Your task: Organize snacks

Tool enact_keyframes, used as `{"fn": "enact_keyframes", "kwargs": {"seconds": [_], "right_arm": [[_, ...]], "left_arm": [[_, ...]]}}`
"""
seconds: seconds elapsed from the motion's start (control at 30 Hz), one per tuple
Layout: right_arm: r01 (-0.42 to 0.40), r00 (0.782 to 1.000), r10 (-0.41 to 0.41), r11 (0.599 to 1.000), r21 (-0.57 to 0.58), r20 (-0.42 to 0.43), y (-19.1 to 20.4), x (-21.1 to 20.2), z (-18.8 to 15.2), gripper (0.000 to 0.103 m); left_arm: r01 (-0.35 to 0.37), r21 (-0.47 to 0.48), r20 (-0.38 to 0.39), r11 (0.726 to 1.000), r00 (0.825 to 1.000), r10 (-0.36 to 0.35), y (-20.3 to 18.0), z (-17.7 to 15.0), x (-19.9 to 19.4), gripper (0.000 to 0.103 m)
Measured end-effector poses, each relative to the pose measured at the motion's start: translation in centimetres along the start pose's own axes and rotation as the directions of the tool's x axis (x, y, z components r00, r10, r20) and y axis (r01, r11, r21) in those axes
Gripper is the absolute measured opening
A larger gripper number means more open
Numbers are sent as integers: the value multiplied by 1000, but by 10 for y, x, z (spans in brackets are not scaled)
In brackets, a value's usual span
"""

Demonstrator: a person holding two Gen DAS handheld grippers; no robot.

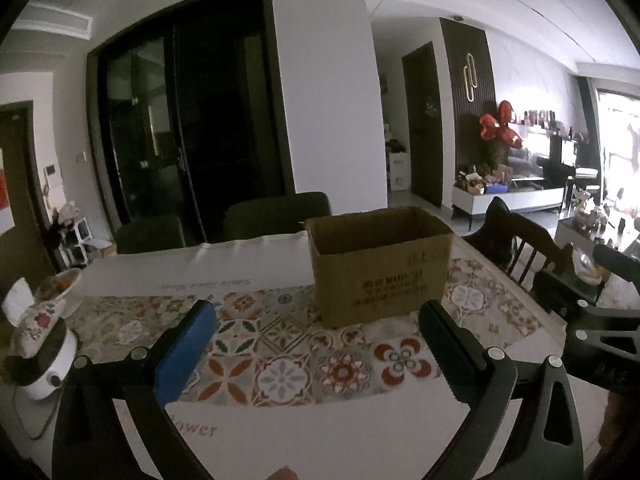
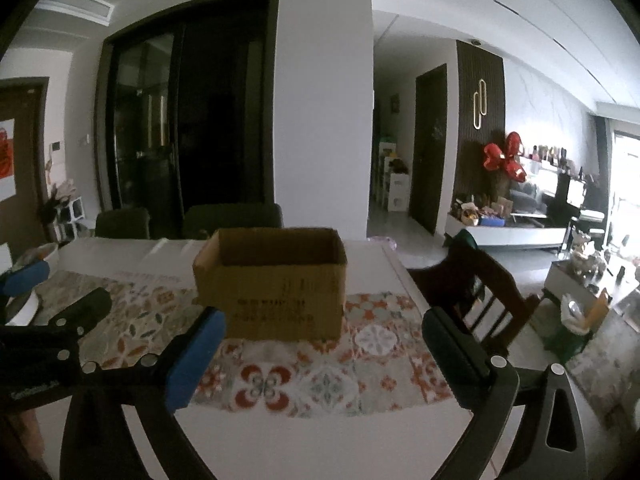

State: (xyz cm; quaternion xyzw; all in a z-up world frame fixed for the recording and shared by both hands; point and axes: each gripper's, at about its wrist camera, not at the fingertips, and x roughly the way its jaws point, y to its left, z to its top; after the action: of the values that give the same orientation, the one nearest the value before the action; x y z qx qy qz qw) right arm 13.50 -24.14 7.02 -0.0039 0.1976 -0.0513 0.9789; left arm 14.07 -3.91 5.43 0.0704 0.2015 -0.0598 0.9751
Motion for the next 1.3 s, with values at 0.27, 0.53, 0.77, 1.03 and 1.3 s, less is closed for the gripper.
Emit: {"fn": "enact_keyframes", "kwargs": {"seconds": [0.27, 0.53, 0.77, 1.03, 1.3], "right_arm": [[-14, 997, 15, 1000, 14, -69, -3, -34, -29, 100], [-27, 990, 33, 999, 45, -139, -6, -49, -54, 100], [-18, 988, 25, 999, 48, -150, -5, -57, -65, 100], [14, 996, -11, 1000, 28, -85, -5, -75, -60, 100], [22, 998, -21, 1000, 13, -51, -3, -90, -58, 100]], "left_arm": [[21, -2, -19, 1000, 1000, -21, -5, -23, -38, 103], [43, -16, -63, 999, 997, -44, -4, -42, -49, 103], [31, -15, -65, 999, 997, -32, -5, -50, -55, 103], [31, -17, -46, 999, 998, -32, -4, -51, -64, 103], [24, -13, -23, 1000, 999, -25, -4, -50, -78, 103]]}}
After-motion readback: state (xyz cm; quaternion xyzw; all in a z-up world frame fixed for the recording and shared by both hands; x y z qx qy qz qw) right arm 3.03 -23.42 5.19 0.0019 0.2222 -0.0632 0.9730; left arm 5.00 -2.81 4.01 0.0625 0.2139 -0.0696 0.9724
